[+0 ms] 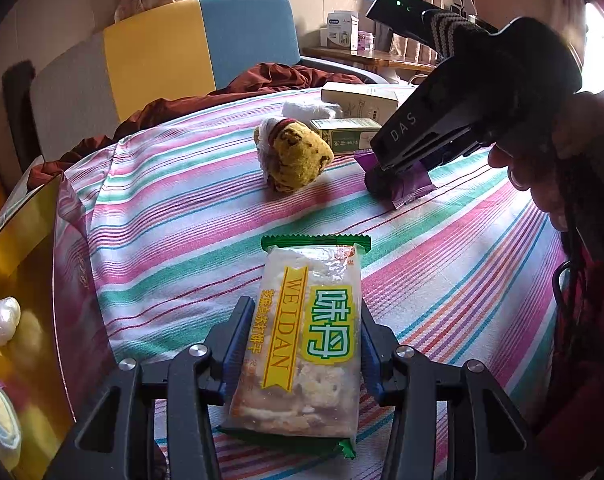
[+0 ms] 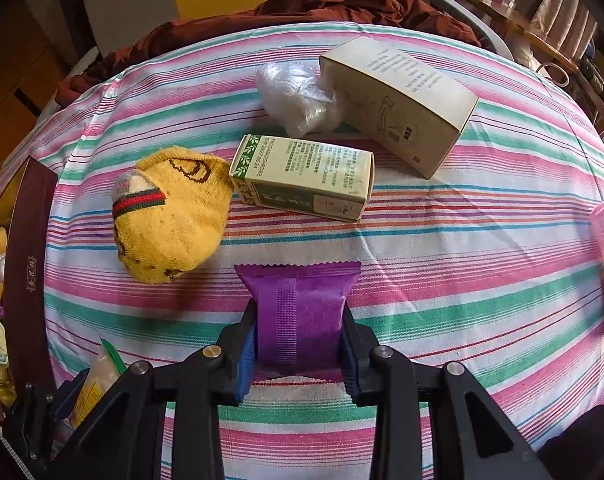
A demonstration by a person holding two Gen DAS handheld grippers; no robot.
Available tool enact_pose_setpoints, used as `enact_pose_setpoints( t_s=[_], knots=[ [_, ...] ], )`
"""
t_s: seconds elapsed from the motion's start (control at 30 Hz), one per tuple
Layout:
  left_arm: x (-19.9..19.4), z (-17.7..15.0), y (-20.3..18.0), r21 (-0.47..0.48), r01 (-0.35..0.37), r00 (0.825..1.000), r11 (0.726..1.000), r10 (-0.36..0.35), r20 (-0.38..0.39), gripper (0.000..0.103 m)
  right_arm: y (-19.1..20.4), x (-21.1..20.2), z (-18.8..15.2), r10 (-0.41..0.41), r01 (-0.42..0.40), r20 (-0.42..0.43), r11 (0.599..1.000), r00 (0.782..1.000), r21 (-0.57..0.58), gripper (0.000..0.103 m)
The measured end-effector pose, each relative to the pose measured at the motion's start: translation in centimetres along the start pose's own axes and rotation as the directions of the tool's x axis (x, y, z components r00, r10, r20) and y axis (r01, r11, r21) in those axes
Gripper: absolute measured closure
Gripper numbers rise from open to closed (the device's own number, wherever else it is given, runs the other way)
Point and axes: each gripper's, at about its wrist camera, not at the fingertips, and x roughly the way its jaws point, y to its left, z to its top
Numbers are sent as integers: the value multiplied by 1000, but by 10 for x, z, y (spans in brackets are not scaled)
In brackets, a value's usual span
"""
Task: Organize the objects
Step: 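Lift the WEIDAN packet with the left tool while the right tool grasps another purple packet, then carry the WEIDAN packet into the gold tray and open the left tool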
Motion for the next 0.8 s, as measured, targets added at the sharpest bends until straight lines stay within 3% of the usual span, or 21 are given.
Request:
enact_pose_setpoints(
  t_s=[0.6,0.7,0.8],
  knots=[
    [-8,1,-1,-44,-22,998,999,19,-53,56,10,8,2,-47,48,20,997,999,-58,68],
    [-13,1,-3,-40,-32,998,999,30,-59,56,29,16,5,-54,55,23,996,998,-65,68],
    [-25,4,-3,-39,-33,999,999,31,-33,56,31,17,3,-58,60,26,996,998,-70,68]
  ],
)
